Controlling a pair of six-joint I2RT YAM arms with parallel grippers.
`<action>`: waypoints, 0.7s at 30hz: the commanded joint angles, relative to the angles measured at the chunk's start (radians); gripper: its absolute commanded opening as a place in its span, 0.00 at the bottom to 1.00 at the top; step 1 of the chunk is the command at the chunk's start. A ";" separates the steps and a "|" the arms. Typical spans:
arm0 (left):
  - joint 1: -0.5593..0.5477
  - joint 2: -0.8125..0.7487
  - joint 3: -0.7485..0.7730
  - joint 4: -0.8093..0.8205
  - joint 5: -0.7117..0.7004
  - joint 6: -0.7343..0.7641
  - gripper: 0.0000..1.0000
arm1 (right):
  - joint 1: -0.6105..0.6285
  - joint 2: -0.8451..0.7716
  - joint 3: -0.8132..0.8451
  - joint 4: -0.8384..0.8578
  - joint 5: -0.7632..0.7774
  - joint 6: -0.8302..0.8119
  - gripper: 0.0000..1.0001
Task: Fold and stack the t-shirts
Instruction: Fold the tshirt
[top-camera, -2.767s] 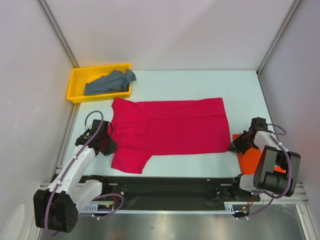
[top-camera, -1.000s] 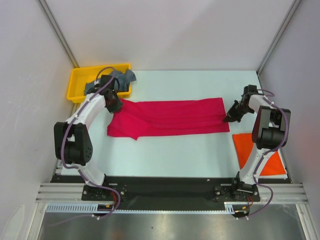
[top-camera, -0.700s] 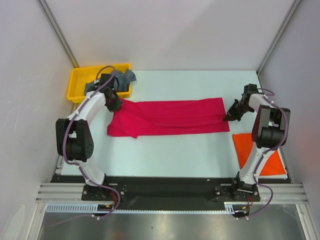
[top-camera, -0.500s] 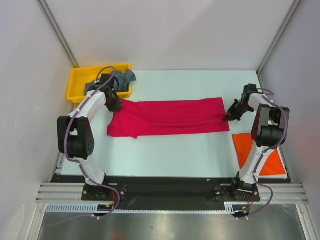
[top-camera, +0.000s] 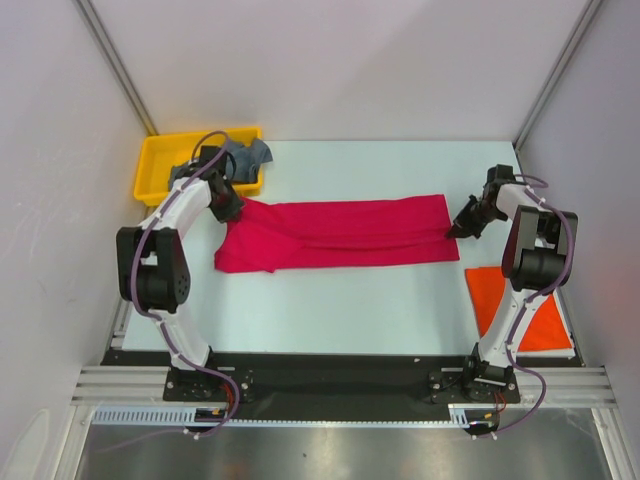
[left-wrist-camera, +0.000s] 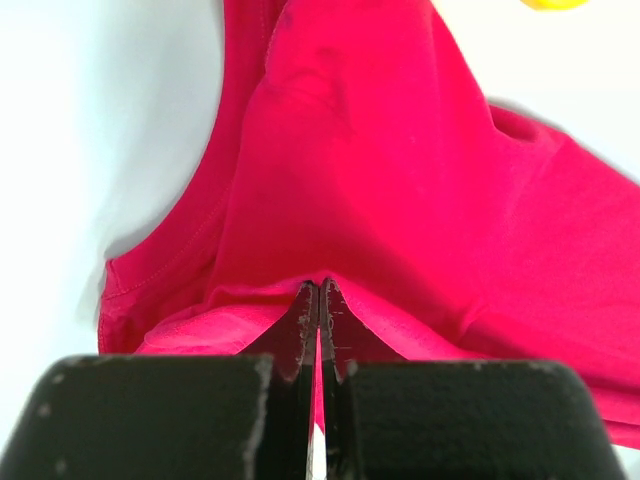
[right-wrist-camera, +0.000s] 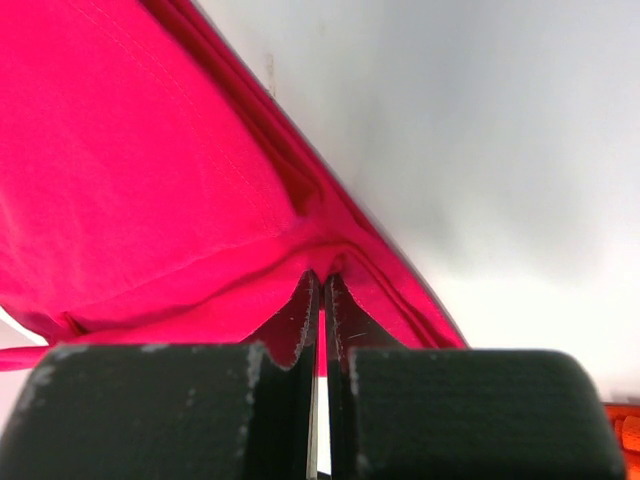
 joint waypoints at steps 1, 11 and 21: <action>0.016 0.014 0.046 0.012 0.006 0.025 0.00 | -0.008 -0.002 0.041 0.005 0.034 0.014 0.00; 0.019 0.058 0.060 0.022 0.029 0.047 0.06 | -0.009 0.006 0.062 -0.001 0.051 -0.001 0.23; 0.017 -0.153 -0.038 0.049 -0.050 0.191 0.57 | 0.113 -0.163 0.097 -0.069 0.146 -0.107 0.54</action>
